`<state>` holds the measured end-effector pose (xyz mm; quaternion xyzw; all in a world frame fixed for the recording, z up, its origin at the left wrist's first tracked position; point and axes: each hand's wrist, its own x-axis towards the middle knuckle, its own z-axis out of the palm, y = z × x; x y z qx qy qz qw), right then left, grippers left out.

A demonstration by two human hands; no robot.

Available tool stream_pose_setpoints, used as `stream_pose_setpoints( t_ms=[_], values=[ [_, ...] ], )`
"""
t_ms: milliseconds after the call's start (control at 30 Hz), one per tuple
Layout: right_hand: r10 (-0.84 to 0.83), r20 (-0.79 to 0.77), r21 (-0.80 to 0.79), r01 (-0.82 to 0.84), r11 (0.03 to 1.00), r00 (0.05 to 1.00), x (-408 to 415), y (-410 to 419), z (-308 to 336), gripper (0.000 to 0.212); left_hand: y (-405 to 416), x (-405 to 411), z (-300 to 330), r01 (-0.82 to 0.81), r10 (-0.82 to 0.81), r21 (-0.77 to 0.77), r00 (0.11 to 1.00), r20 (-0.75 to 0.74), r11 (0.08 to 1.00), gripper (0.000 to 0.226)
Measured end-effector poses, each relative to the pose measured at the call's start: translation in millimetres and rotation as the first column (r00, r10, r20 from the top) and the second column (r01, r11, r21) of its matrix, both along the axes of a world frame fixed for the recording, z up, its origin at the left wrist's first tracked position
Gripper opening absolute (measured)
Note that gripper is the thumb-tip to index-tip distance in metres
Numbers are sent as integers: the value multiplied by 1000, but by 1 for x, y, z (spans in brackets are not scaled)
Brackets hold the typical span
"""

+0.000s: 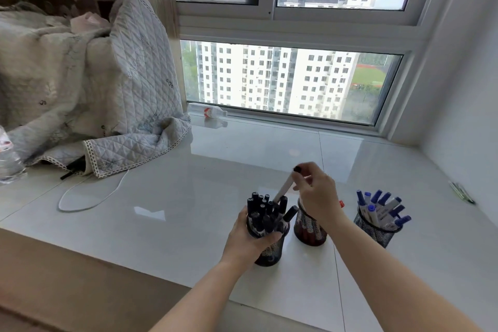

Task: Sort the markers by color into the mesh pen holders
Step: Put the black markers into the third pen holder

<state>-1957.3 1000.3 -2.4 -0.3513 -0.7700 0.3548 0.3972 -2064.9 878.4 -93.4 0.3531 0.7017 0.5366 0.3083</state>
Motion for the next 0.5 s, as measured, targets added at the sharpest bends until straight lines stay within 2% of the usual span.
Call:
stream_pose_setpoints(
  t_ms=[167, 300, 367, 433, 500],
  values=[
    [-123, -228, -66, 111, 992, 966, 7, 0, 13, 5, 1, -3, -4, 13, -13, -9, 1000, -5, 1000, 63],
    [-238, -365, -272, 141, 952, 900, 12, -1, 15, 16, 1, -6, -5, 31, -31, -18, 999, -11, 999, 59],
    [-292, -438, -449, 75, 891, 850, 14, -1, 12, 13, 1, -7, -5, 31, -31, -31, 999, -23, 999, 58],
    [-331, -534, -608, -82, 790, 778, 15, -3, 9, 8, 1, -7, -5, 27, -28, -39, 999, -28, 999, 57],
    [-351, -593, -680, -217, 700, 724, 14, -7, 2, 12, 1, -6, -4, 18, -19, -45, 1000, -20, 999, 58]
  ],
)
